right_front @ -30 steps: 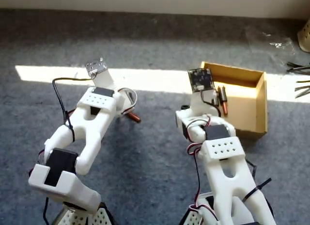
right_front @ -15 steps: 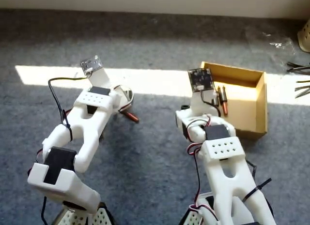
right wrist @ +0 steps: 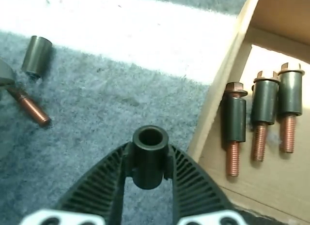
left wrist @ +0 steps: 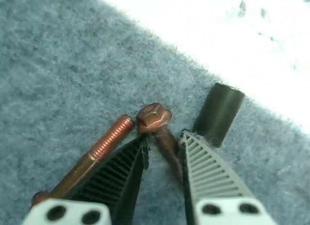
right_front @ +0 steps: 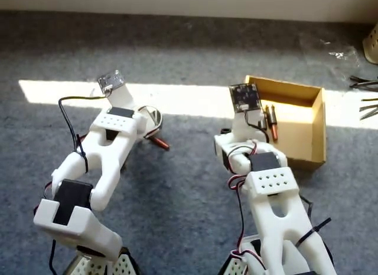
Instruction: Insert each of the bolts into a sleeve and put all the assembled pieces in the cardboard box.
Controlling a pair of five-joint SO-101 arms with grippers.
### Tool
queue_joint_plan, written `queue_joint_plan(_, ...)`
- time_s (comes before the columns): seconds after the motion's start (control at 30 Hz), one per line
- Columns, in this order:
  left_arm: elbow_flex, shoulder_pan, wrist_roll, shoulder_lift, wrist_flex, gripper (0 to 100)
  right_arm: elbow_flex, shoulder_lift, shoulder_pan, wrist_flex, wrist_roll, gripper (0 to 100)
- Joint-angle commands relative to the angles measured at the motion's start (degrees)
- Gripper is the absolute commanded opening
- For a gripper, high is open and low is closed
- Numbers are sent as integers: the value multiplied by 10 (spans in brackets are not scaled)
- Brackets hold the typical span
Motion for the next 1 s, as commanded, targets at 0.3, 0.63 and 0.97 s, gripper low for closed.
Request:
queue_joint_plan(0.3,-5,0,2,-4,12,108,-5,-18,5,-15,-2,4)
queue_joint_plan(0.63,-2,26,1,-4,13,108,-4,-18,5,-15,-2,4)
queue_joint_plan(0.97,-1,24,1,-3,10,112,-4,-18,5,-15,-2,4)
